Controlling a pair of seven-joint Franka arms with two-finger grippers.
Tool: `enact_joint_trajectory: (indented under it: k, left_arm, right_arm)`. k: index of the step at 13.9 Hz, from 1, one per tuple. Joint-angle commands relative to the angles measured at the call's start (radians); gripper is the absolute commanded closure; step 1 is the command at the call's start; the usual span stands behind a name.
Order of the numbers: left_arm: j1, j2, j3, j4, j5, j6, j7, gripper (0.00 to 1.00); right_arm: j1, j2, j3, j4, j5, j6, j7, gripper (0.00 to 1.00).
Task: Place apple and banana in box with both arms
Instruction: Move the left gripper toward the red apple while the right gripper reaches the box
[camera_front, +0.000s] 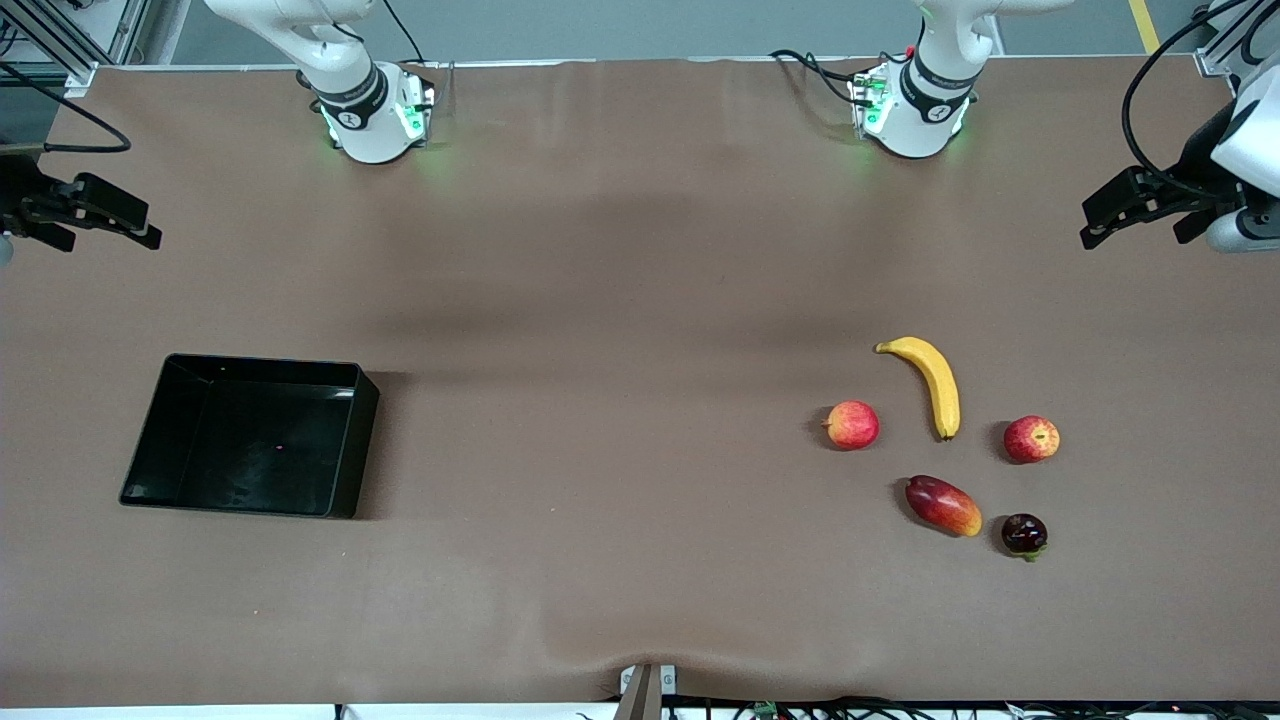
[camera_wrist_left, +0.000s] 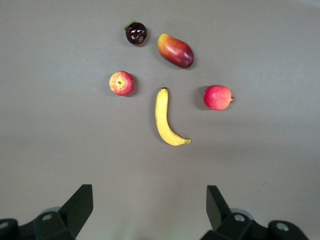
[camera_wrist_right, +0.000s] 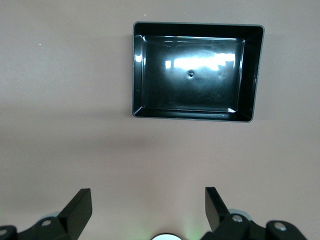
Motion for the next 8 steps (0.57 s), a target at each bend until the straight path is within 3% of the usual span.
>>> enact_joint_trajectory:
  k: [1, 4, 8]
  left_arm:
    - [0.034, 0.049, 0.004, -0.016, -0.001, -0.019, 0.014, 0.00]
    - [0.089, 0.117, 0.007, -0.085, 0.001, 0.052, -0.001, 0.00]
    - [0.167, 0.166, 0.004, -0.286, 0.012, 0.389, 0.002, 0.00]
  right_arm:
    - [0.004, 0.003, -0.014, -0.001, 0.001, -0.001, 0.015, 0.00]
    - [-0.025, 0.051, -0.014, -0.008, 0.003, 0.019, 0.015, 0.00]
    - [-0.042, 0.157, -0.016, -0.015, -0.011, 0.162, 0.015, 0.00]
